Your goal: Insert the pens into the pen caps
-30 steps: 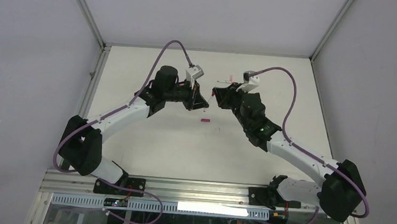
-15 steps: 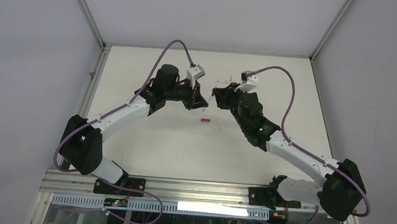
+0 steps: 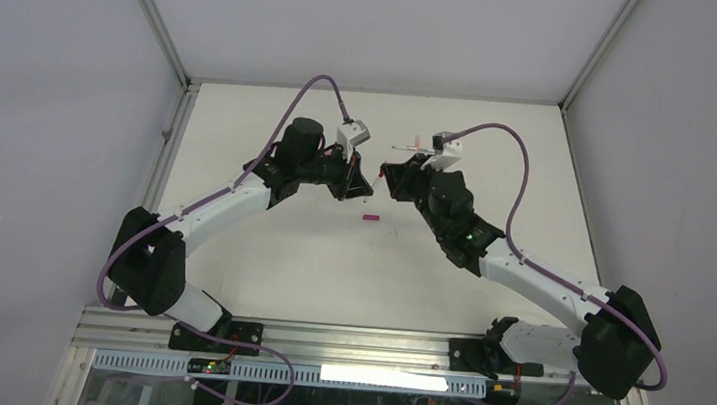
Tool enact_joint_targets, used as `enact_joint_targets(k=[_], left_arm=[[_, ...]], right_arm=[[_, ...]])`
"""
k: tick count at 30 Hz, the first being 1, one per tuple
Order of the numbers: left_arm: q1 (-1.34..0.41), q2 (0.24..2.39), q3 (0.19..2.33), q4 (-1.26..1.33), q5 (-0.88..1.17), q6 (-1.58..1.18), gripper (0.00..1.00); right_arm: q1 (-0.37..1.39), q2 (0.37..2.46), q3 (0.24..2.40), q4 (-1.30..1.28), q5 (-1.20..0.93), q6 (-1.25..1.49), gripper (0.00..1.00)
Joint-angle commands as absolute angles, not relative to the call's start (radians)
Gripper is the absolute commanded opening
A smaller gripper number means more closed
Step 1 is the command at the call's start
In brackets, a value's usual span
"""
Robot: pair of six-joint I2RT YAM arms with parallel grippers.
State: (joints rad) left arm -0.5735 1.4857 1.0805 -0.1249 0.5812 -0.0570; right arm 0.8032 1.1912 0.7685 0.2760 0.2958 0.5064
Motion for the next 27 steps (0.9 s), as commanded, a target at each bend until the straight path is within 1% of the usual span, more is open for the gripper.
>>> enact_joint_targets(k=[1,12,17,20,27], left_arm=[[-0.526,1.438,1.185,0.178,0.489,-0.020,0.00],[-0.500,1.423,1.166,0.199,0.483,-0.023,0.00],[-0.500,1.429,1.162,0.209,0.517,-0.027,0.00],[-0.500,1.446,1.177,0.173,0.534,-0.013,0.00],[-0.495,1.454,1.121,0.097,0.427,-0.015,0.00]], right_arm=[[0.853,1.227,0.689,0.066,0.091,0.523,0.00],[0.856,1.228,0.671,0.050,0.074,0.528,0.00],[0.862,1.257,0.675,0.077,0.068,0.539,0.00],[0.862,1.270,0.685,0.081,0.071,0.537,0.00],[0.862,1.241,0.711,0.064,0.139,0.489,0.00]])
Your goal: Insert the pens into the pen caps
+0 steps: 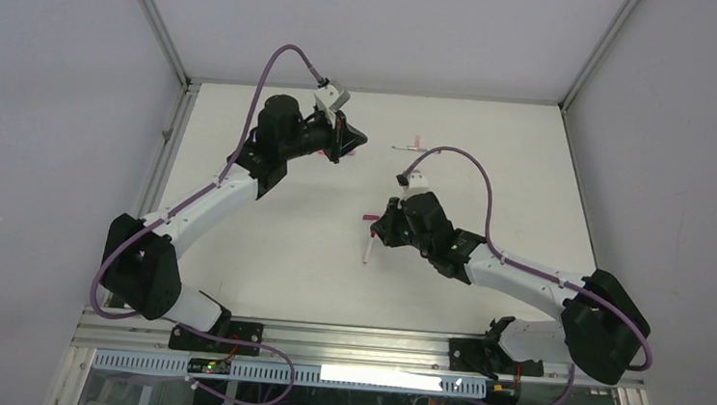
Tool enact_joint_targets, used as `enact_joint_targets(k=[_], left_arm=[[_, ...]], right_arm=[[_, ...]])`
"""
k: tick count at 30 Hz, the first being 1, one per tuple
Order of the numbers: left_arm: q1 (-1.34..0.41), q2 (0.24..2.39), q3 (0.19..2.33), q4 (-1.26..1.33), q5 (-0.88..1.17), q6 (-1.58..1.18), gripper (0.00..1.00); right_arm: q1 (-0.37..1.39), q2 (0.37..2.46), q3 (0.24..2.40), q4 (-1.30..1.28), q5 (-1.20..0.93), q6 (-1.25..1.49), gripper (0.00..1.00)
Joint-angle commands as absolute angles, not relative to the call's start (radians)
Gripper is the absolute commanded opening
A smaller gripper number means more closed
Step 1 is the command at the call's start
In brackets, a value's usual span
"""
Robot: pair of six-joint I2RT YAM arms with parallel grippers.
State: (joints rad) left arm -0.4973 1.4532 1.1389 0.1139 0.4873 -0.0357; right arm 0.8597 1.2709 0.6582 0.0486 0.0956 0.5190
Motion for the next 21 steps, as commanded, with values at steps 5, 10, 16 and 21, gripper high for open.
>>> enact_joint_targets(k=[5,10,16,21], left_arm=[[-0.495,1.407,0.994,0.120,0.522,-0.047,0.32],[-0.498,1.383,0.868,0.181,0.656,-0.107,0.68],[-0.554,1.355,0.769,0.324,0.670,-0.140,0.72],[-0.610,1.390,0.767,0.378,0.638,-0.126,0.77]], right_arm=[[0.848,1.183,0.739,0.057,0.222,0.431,0.00],[0.812,1.172,0.796,0.065,0.245,0.382,0.00],[0.783,1.184,0.830,0.100,0.214,0.380,0.00],[0.782,1.192,0.842,0.115,0.187,0.397,0.00]])
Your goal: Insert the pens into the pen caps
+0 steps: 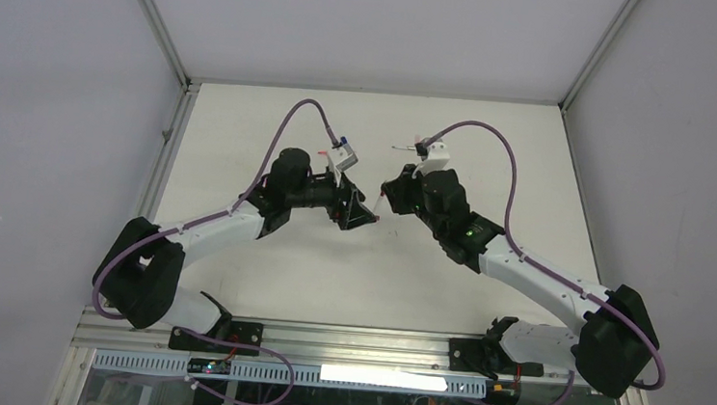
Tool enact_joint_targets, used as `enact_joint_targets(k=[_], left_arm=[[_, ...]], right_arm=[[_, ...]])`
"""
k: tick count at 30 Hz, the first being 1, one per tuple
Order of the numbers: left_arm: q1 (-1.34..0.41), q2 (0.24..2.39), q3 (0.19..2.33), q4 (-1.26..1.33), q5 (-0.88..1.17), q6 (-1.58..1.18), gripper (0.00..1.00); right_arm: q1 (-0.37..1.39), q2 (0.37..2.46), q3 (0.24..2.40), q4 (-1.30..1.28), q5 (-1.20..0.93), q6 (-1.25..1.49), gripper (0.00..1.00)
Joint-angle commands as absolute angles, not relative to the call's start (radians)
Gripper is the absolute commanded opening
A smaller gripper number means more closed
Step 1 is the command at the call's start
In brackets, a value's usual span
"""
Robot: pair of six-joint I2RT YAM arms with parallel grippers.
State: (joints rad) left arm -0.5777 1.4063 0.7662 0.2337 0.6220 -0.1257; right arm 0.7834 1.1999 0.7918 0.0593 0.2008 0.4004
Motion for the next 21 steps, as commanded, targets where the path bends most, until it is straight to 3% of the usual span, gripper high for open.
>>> enact_joint_targets(k=[1,11,14,17,20,21], left_arm=[[-0.618,1.403,0.771,0.390,0.634,-0.129,0.77],[-0.647,1.526,0.805,0.412,0.570,-0.118,0.74],[-0.647,1.549,0.807,0.421,0.563,-0.119,0.65],[-0.647,1.567,0.815,0.431,0.568,-0.120,0.47],[-0.647,1.587,0.832,0.430,0.572,-0.136,0.00],[-0.647,1.592,0.839,0.424,0.567,-0.141,0.00]], right_arm=[[0.782,1.191,0.842,0.116,0.182,0.400,0.00],[0.782,1.157,0.839,0.112,0.177,0.417,0.00],[0.782,1.152,0.839,0.112,0.169,0.418,0.00],[0.781,1.154,0.839,0.113,0.159,0.427,0.00],[0.782,1.159,0.835,0.116,0.151,0.437,0.00],[0.782,1.161,0.832,0.116,0.148,0.441,0.00]])
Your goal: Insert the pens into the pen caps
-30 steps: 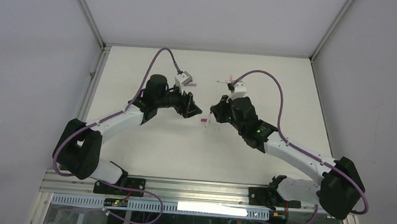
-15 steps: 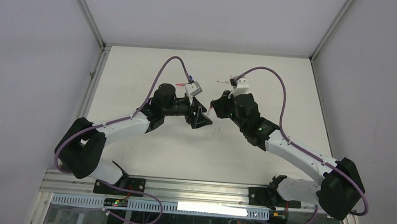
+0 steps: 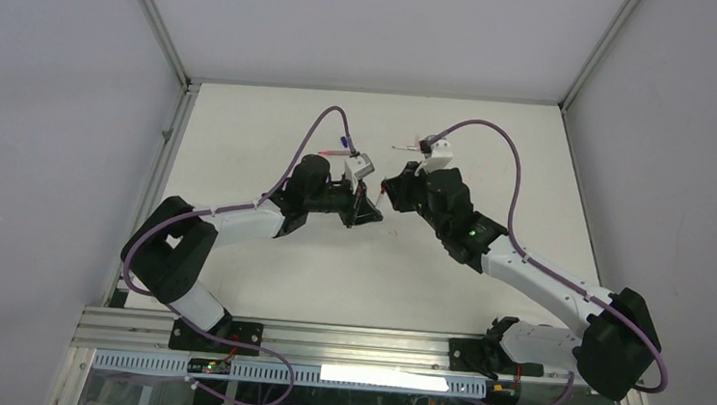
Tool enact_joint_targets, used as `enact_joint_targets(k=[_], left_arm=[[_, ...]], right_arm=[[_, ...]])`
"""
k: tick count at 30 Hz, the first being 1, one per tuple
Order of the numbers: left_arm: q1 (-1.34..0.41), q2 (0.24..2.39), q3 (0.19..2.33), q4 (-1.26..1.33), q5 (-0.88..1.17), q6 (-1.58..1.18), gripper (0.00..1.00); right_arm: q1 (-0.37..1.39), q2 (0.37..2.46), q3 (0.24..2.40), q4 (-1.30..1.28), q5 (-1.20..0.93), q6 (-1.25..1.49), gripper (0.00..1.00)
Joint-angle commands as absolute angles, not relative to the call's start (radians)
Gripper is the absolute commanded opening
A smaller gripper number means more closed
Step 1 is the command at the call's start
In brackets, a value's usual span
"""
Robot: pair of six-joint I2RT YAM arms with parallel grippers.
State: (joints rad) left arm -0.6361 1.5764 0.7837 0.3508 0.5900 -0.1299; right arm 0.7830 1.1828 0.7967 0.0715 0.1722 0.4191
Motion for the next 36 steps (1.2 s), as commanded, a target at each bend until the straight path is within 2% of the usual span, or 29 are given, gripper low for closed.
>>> enact_joint_targets(k=[1,9,20,36], left_arm=[[-0.646,1.595,0.841,0.423,0.570,-0.141,0.00],[-0.646,1.532,0.844,0.372,0.574,-0.079,0.00],[-0.646,1.502,0.953,0.264,0.503,0.027,0.00],[-0.634,1.486,1.041,0.327,0.412,0.091,0.00]], right_arm=[[0.782,1.162,0.830,0.118,0.147,0.445,0.00],[0.782,1.183,0.801,0.128,0.137,0.471,0.00],[0.831,1.247,0.729,0.134,0.123,0.529,0.00],[0.891,1.357,0.701,0.156,0.055,0.618,0.00]])
